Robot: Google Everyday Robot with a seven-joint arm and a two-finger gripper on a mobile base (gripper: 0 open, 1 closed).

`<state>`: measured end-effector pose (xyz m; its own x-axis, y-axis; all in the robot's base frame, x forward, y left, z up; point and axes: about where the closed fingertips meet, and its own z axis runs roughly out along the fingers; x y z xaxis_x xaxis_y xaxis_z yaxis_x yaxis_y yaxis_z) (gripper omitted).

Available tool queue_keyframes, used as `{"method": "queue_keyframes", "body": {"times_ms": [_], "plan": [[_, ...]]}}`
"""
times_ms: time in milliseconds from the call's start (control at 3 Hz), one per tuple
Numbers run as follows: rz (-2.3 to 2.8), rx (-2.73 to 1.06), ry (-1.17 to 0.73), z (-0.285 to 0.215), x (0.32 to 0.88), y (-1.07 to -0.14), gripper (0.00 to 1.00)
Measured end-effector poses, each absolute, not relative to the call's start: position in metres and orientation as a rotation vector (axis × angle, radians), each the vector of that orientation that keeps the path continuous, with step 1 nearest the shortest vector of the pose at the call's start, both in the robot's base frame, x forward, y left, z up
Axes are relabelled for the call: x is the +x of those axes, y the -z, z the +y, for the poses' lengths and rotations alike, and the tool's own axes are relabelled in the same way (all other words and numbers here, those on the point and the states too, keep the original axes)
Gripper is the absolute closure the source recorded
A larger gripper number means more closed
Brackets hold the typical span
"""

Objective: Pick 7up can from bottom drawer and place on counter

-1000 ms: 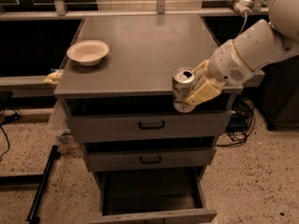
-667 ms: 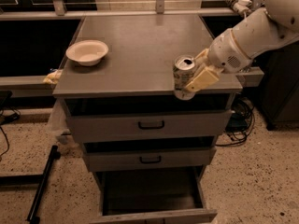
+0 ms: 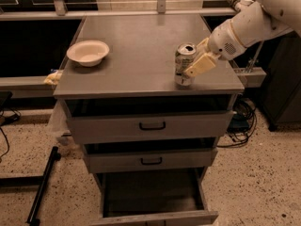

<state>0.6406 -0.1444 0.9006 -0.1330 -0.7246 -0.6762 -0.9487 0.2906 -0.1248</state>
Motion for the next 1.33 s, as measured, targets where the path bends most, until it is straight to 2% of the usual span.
{"method": "queue_keyframes", "body": {"times_ms": [667, 1333], "plan": [[1.963, -1.405, -0.551, -0.148, 0.675, -0.877, 1.00], [1.963, -1.405, -0.551, -0.148, 0.675, -0.880, 0.58]]}}
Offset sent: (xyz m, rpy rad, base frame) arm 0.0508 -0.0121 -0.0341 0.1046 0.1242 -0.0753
